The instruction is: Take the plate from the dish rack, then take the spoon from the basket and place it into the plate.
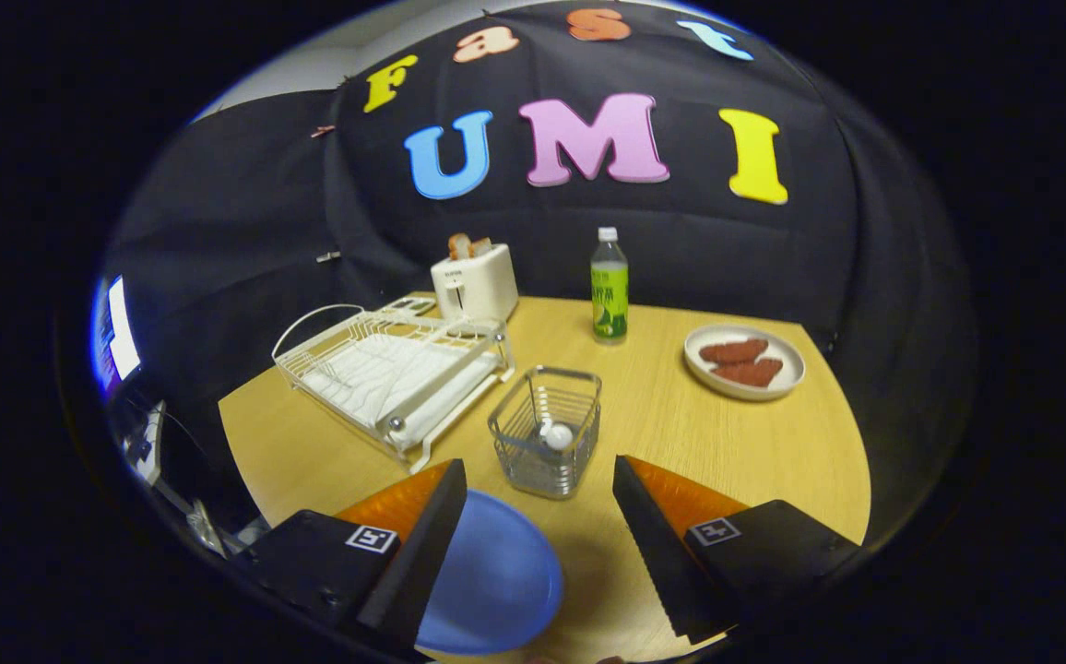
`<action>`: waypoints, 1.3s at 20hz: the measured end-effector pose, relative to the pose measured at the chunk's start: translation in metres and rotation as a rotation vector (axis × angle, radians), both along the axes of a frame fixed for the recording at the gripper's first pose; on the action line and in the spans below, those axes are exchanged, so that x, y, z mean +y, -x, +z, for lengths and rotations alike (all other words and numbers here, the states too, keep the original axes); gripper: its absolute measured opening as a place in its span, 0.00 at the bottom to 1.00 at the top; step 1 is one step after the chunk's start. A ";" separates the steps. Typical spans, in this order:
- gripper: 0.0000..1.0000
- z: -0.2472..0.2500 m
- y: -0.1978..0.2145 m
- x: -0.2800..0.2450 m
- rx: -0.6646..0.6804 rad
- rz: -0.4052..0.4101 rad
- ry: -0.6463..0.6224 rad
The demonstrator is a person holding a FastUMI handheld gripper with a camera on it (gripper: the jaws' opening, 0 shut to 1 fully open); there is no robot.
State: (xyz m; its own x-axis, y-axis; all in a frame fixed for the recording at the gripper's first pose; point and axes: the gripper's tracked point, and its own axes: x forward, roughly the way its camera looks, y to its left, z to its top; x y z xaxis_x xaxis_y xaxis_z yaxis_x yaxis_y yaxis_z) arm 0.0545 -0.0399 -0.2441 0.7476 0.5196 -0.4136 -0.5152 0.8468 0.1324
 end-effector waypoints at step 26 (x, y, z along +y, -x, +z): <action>0.45 -0.049 -0.070 0.036 -0.088 -0.054 -0.018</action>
